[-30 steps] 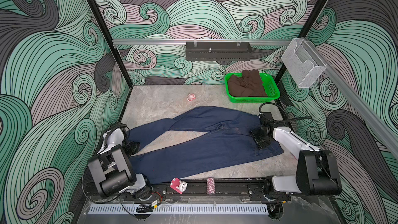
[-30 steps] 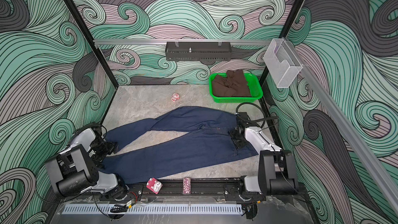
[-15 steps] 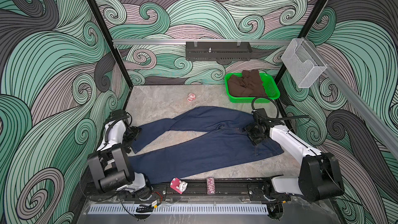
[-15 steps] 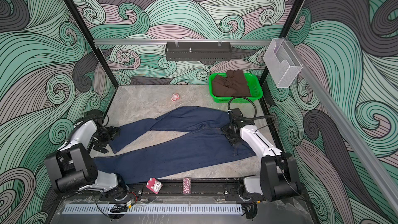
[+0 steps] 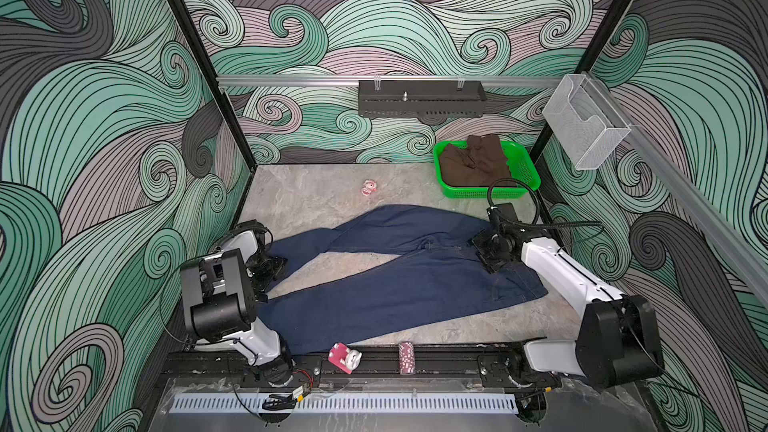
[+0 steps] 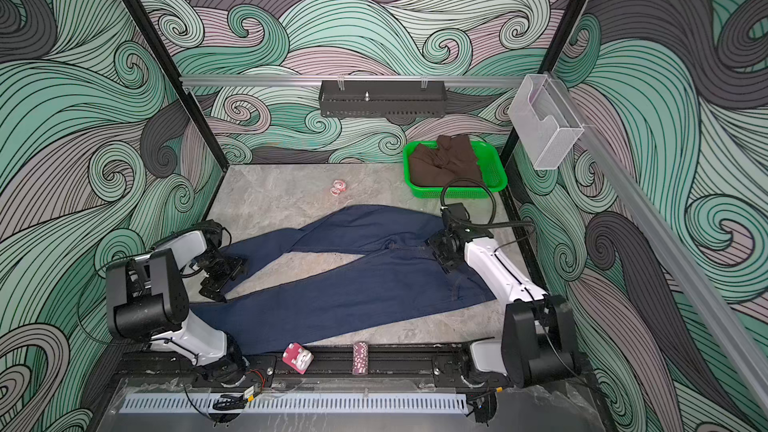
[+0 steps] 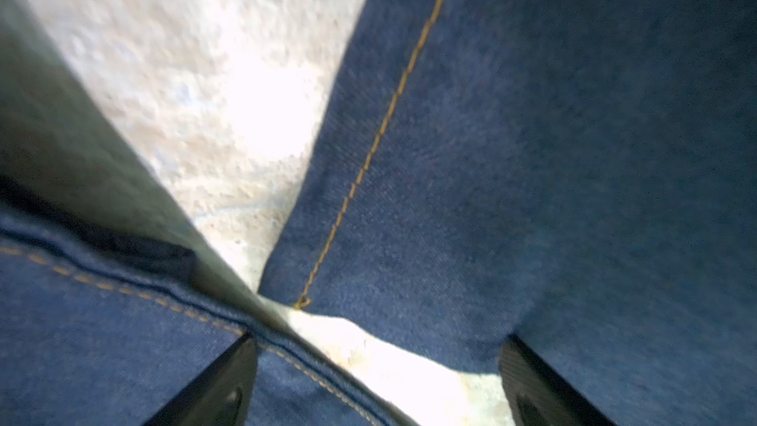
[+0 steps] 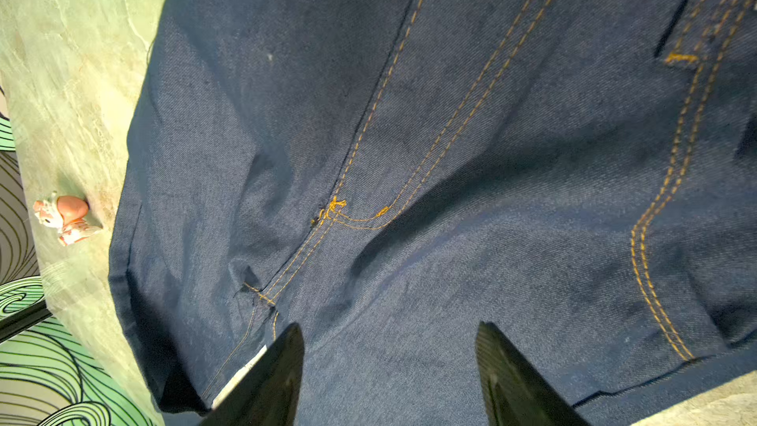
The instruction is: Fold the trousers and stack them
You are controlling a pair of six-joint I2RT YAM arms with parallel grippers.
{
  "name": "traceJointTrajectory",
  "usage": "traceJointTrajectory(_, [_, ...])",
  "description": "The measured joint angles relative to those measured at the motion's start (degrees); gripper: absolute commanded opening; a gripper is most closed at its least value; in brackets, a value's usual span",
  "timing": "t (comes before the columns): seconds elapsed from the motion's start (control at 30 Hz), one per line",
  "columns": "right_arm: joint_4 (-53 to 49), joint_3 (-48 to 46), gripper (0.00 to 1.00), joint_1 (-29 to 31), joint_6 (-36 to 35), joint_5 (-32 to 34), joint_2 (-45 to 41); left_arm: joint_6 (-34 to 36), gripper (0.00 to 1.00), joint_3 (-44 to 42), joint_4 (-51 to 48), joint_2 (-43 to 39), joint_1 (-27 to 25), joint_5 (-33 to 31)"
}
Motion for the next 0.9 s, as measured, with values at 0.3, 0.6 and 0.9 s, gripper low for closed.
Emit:
traceJointTrajectory(0.3, [0.7,0.0,0.68,-0.6,0.0,-0.5,1.1,-0.7,0.57,-0.2,2.5,0.4,-0.2,0.3])
traceJointTrajectory(0.6, [1.0,0.9,0.67,-0.7,0.0,-1.1,2.1,-1.2,0.00,-0.2,6.5,-0.4,-0.4,0.2])
traceJointTrajectory(0.9, [0.9,2.0,0.67,-0.7,-0.5,-1.5,2.1,0.5,0.00,8.1,2.9,-9.8,-0.2,0.0])
